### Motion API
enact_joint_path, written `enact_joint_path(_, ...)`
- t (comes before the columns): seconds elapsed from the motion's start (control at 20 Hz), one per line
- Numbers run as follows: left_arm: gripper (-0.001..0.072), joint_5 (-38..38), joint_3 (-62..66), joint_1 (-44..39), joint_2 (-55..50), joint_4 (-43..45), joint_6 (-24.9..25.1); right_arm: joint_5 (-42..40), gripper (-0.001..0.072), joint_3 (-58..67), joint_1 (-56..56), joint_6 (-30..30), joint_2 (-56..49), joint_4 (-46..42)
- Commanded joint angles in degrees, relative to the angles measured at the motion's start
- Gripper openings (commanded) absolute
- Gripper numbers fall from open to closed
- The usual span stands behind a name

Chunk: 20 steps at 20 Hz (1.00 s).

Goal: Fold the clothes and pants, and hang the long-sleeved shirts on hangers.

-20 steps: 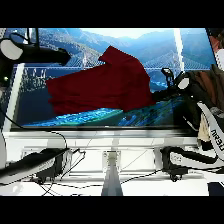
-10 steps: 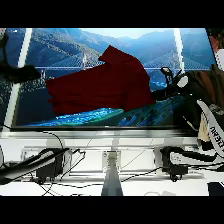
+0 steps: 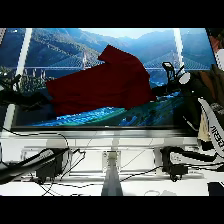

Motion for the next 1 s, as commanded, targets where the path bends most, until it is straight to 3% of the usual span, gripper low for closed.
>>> enact_joint_path(0.0,0.056,6.9,-4.1,0.4,-1.1,-6.0,-1.2,0.0,0.0015,0.1,0.1,0.0,0.0,0.0)
enact_joint_path(0.25,0.0551,16.5,-5.1,-1.2,-4.3,-11.0,-1.3,0.0,0.0015,0.1,0.1,0.0,0.0,0.0)
enact_joint_path(0.35,0.0467,20.4,-5.1,-3.0,-4.9,-11.8,-1.3,0.0,0.0014,0.1,0.1,0.0,0.0,0.0)
enact_joint_path(0.45,0.0461,23.9,-5.1,-5.0,-5.3,-12.9,-1.3,0.0,0.0015,0.1,0.1,0.0,0.0,0.0)
enact_joint_path(0.5,0.0417,25.2,-5.1,-5.8,-5.3,-13.9,-1.3,0.0,0.0015,0.1,0.1,0.0,0.0,0.0)
enact_joint_path(0.6,0.0144,26.3,-5.0,-6.7,-5.3,-15.0,-1.3,0.0,0.0015,0.1,0.1,0.0,0.0,0.0)
enact_joint_path(0.65,0.005,26.2,-5.0,-6.8,-5.3,-15.0,-1.3,0.0,0.0015,0.1,0.1,0.0,0.0,0.0)
enact_joint_path(0.95,0.0024,22.7,-2.8,-6.7,-1.7,-14.9,-0.8,0.1,0.0014,1.4,0.1,0.0,0.9,0.0)
